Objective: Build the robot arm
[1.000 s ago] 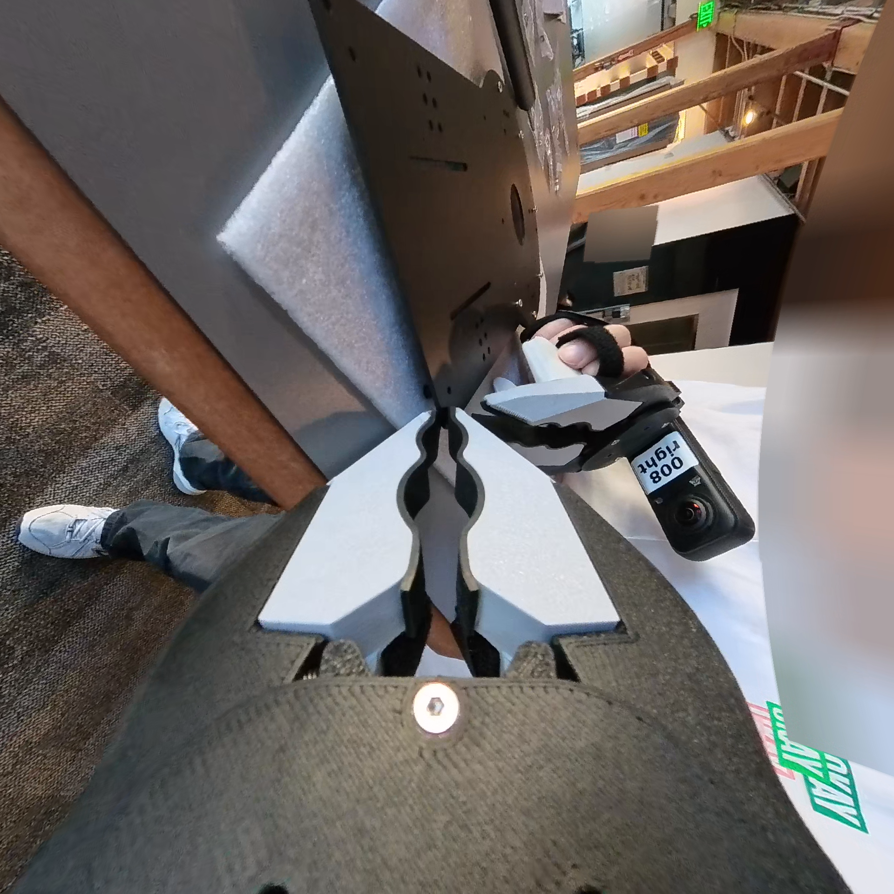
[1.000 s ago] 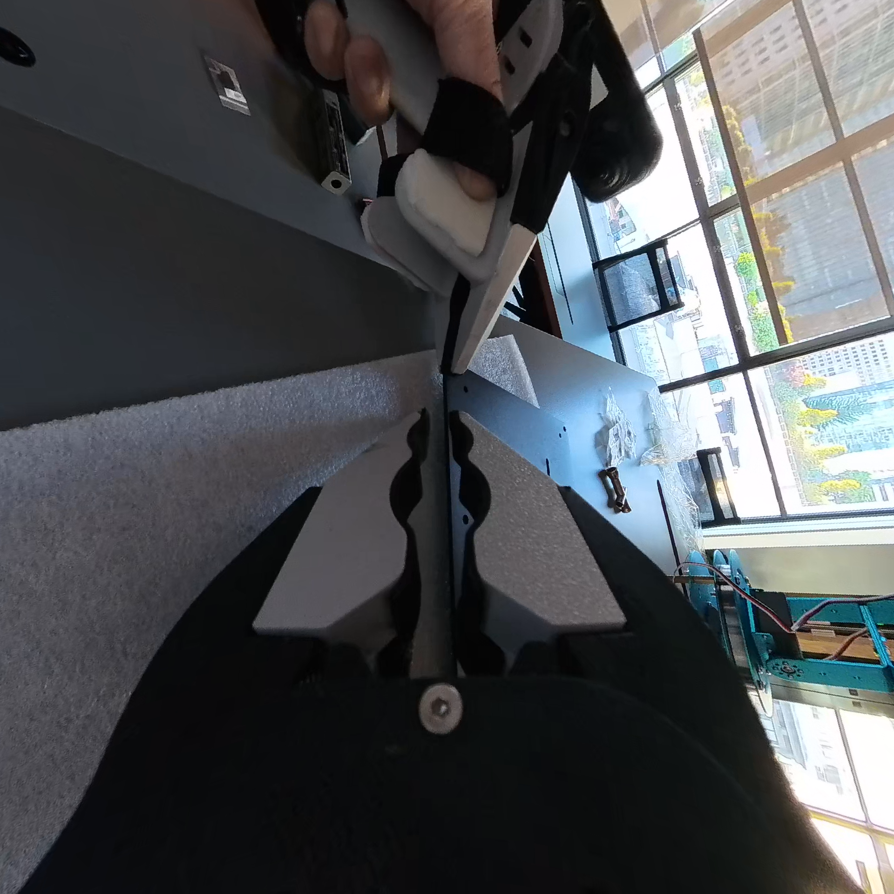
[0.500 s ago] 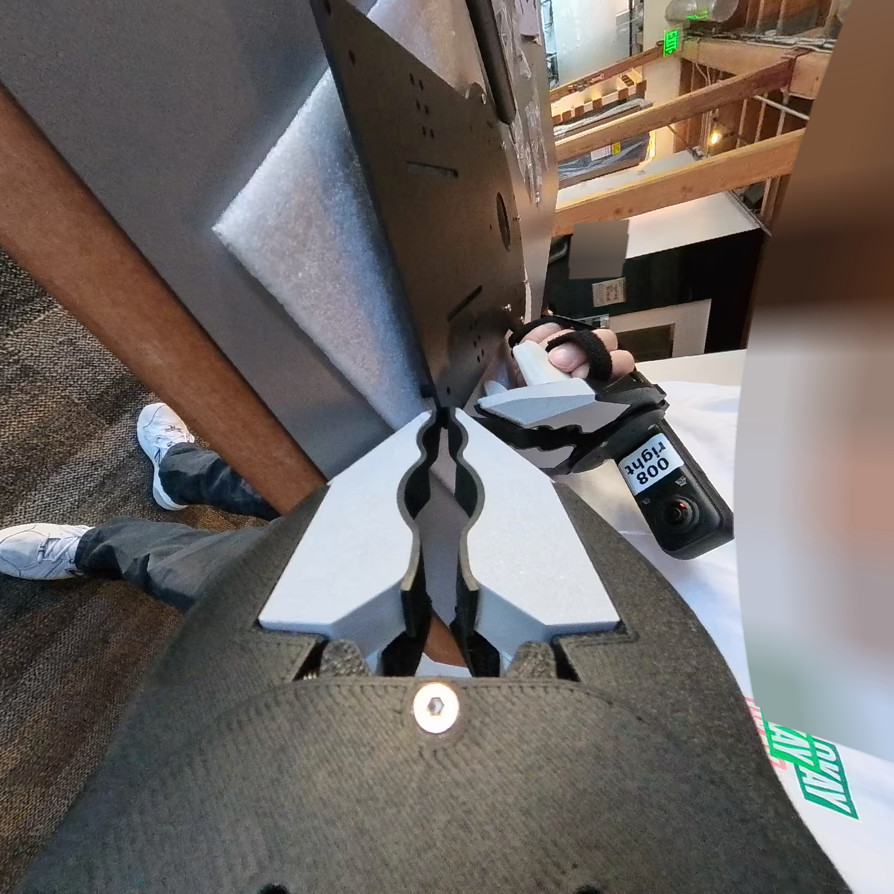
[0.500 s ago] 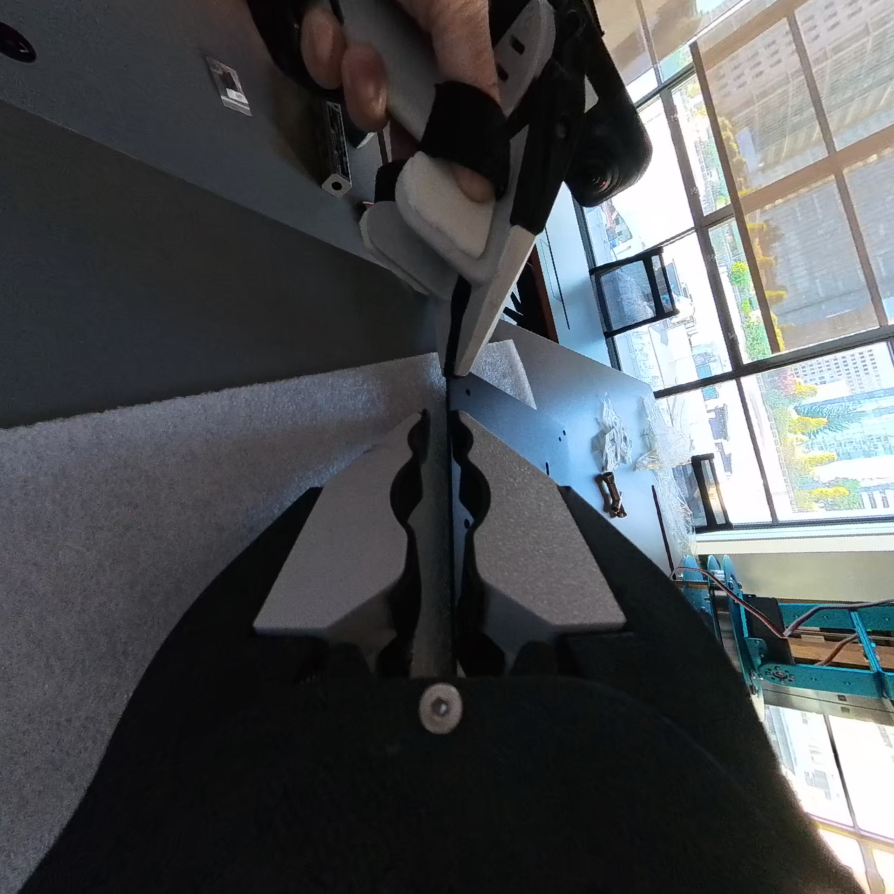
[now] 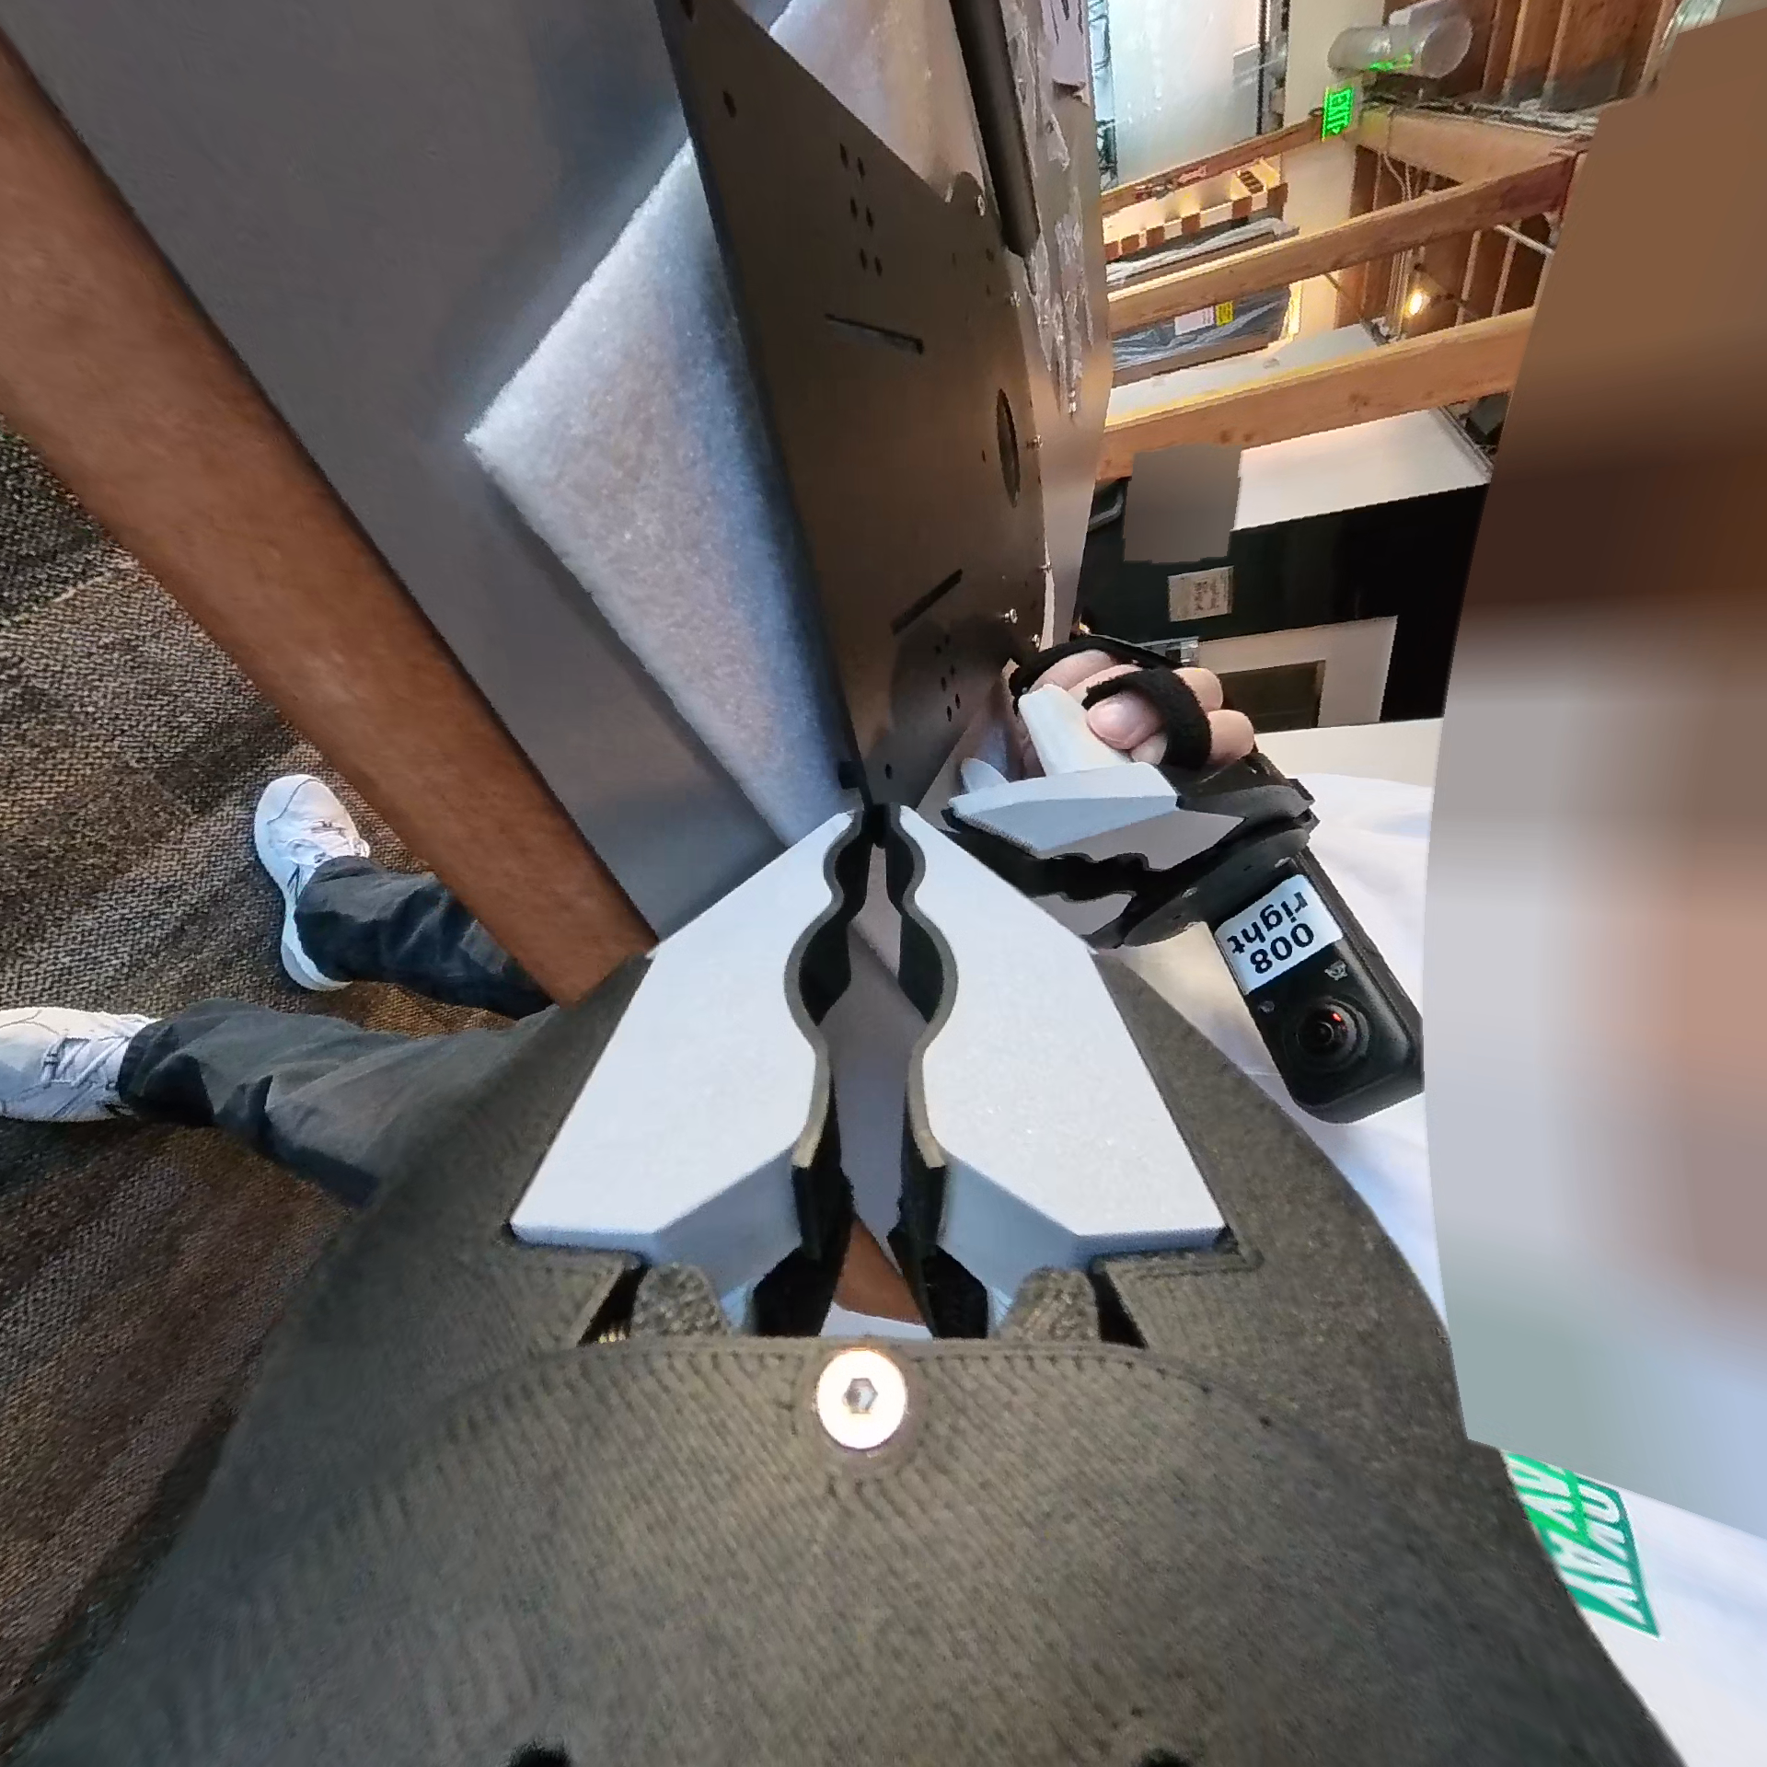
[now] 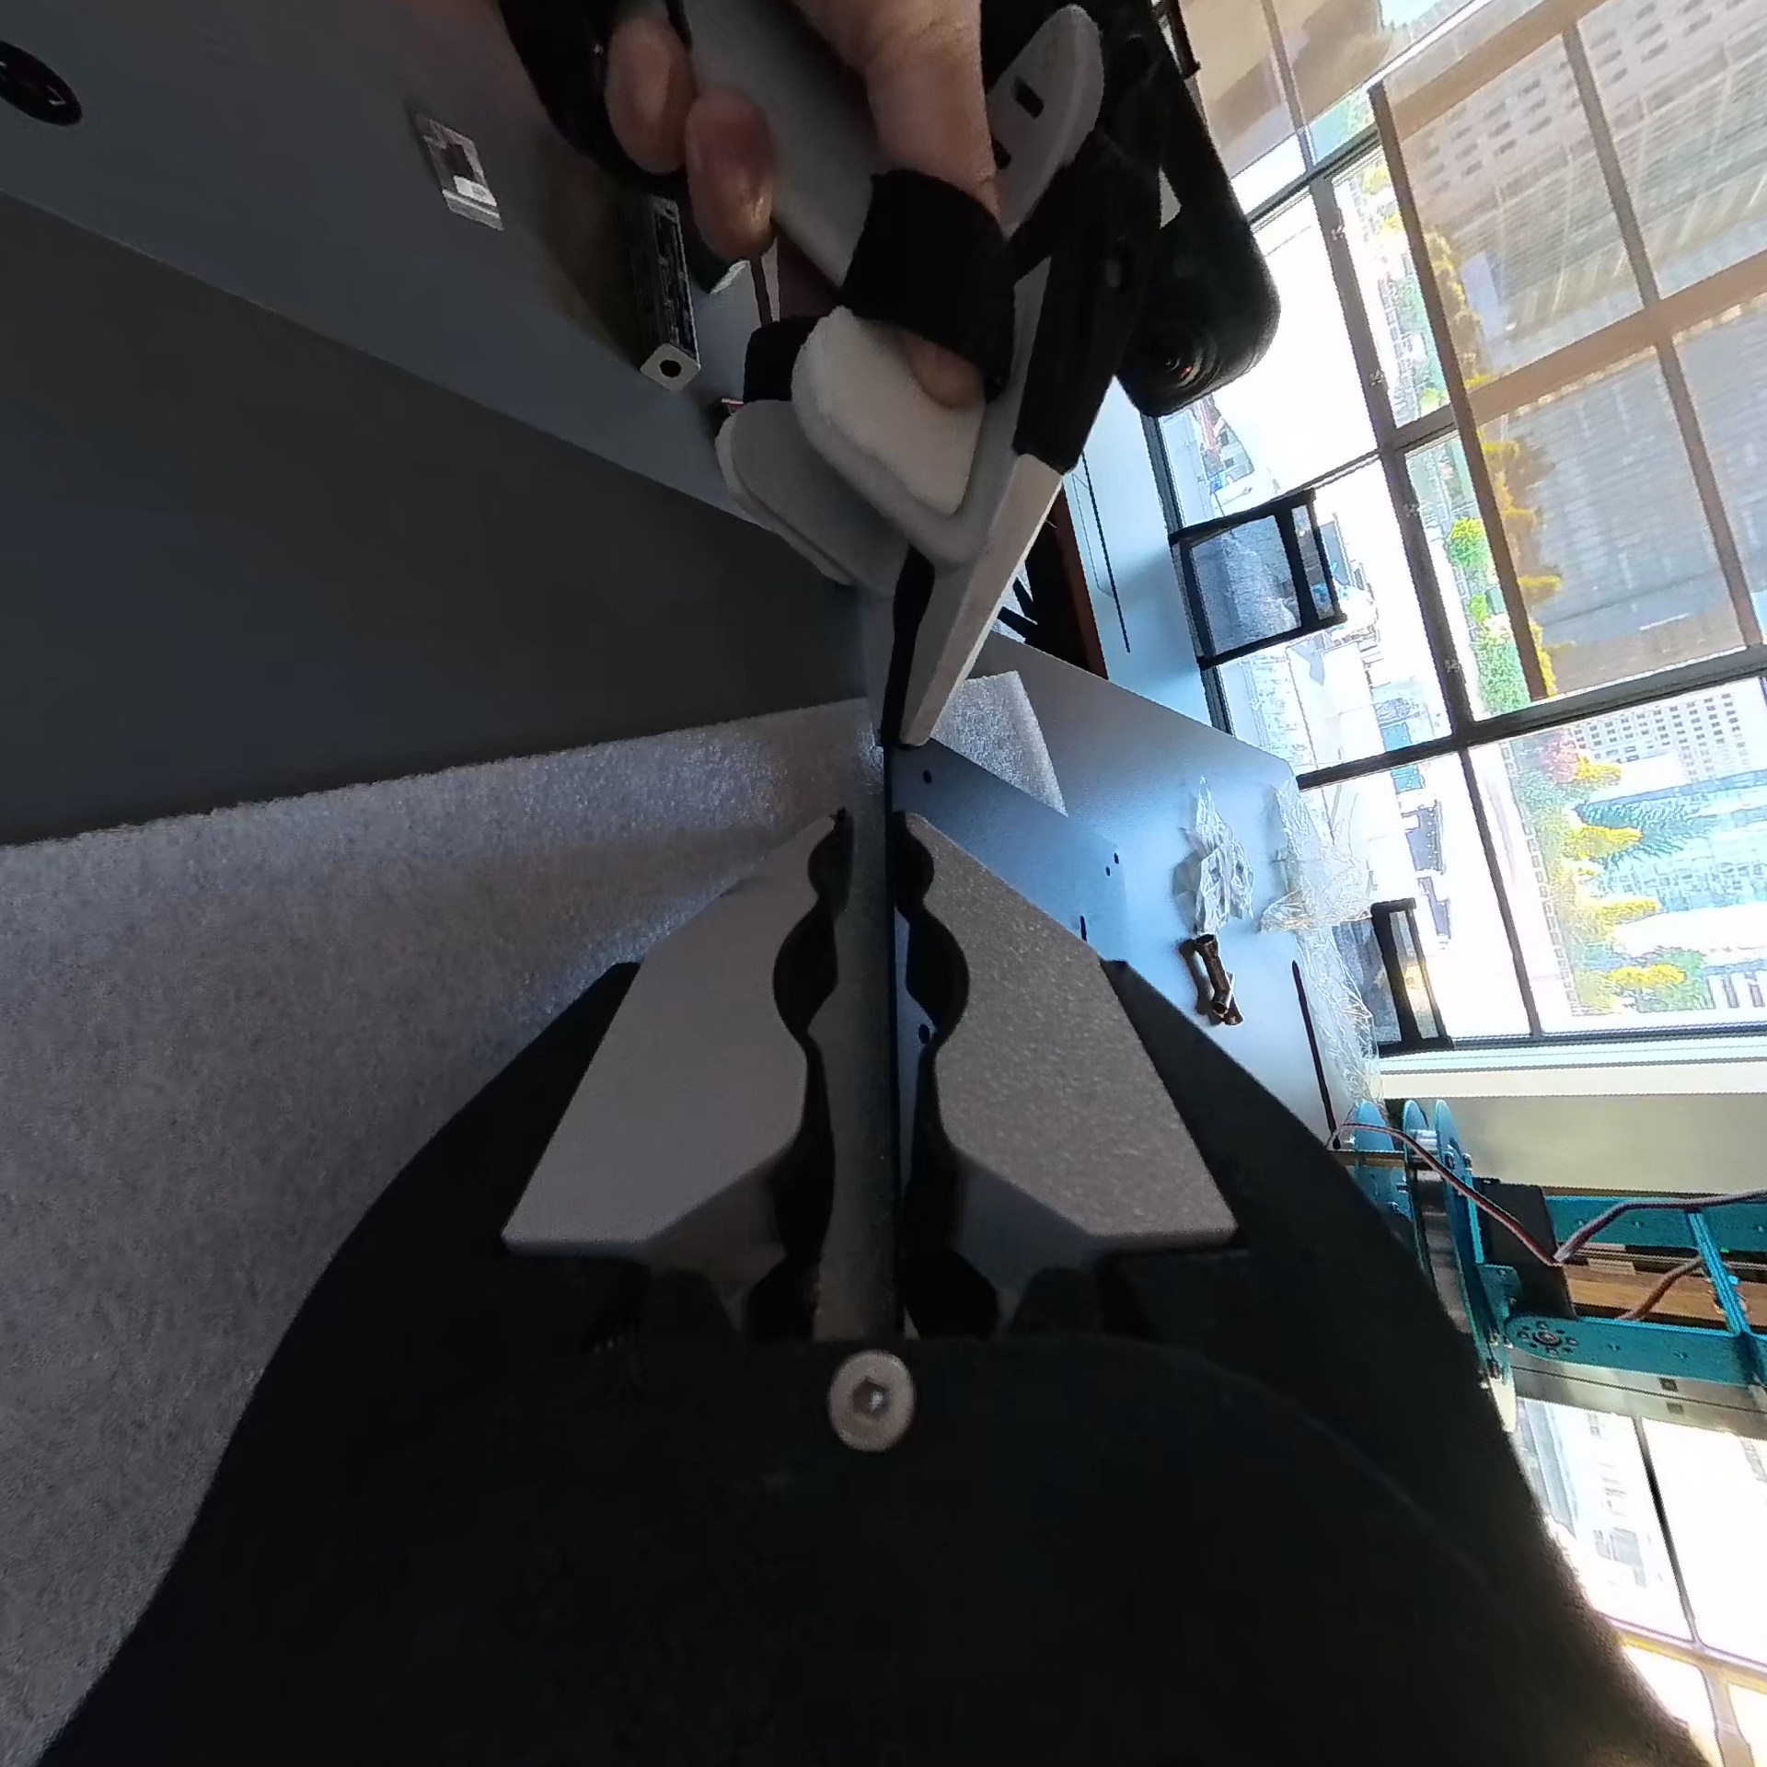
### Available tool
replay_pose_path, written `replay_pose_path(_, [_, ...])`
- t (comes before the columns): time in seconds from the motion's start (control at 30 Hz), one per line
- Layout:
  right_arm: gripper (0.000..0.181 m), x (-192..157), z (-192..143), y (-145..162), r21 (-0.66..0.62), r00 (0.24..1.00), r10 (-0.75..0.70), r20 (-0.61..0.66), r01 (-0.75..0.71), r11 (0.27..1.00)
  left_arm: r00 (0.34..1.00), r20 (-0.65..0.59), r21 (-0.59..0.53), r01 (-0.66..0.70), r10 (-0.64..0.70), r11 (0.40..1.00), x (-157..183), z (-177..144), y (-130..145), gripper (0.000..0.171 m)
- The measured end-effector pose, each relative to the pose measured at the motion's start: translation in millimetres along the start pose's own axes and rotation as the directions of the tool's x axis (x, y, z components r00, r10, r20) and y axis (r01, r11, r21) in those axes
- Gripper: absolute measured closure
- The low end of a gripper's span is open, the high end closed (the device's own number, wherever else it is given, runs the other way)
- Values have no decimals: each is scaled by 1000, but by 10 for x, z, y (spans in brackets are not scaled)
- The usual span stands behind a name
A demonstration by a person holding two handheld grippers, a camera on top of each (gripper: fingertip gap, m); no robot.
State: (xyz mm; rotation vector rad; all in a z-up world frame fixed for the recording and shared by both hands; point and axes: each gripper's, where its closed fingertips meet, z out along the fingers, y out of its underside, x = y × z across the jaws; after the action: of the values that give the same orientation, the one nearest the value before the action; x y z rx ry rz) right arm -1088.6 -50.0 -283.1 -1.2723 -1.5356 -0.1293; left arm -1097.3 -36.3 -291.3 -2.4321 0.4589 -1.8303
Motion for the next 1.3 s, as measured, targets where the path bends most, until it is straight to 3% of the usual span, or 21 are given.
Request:
replay_pose_path(0.23, [177, -3, 1, -1, 0, 1000, 0, 0, 0, 1000, 1000, 14, -6, 13, -13, 1000, -3, -3, 6, 170])
replay_pose_path(0.37, [176, 3, -8, -3, 4, 1000, 5, -3, -5, 1000, 998, -39, 1, 55, -55, 999, 83, -32, 5, 151])
replay_pose_path(0.5, [175, 10, -11, -13, 11, 1000, 24, 7, -24, 1000, 999, -15, 37, 44, -44, 998, 109, -187, 1, 156])
replay_pose_path(0.7, [172, 142, 4, 53, -32, 985, 167, 52, -166, 986, 1000, -19, 172, 5, -2, 985, 175, -505, -59, 164])
replay_pose_path(0.97, [175, 212, -35, 113, -92, 994, 94, 51, -89, 992, 993, -116, 243, 35, -7, 969, 220, -558, -54, 165])
replay_pose_path(1.1, [174, 377, -172, 206, -103, 991, 134, 31, -130, 986, 997, -58, 261, -36, 52, 965, 264, -559, -36, 164])
replay_pose_path(1.3, [165, 586, -521, 672, -154, 963, 270, 11, -265, 952, 959, 75, 263, -284, 275, 922, 324, -496, 56, 166])
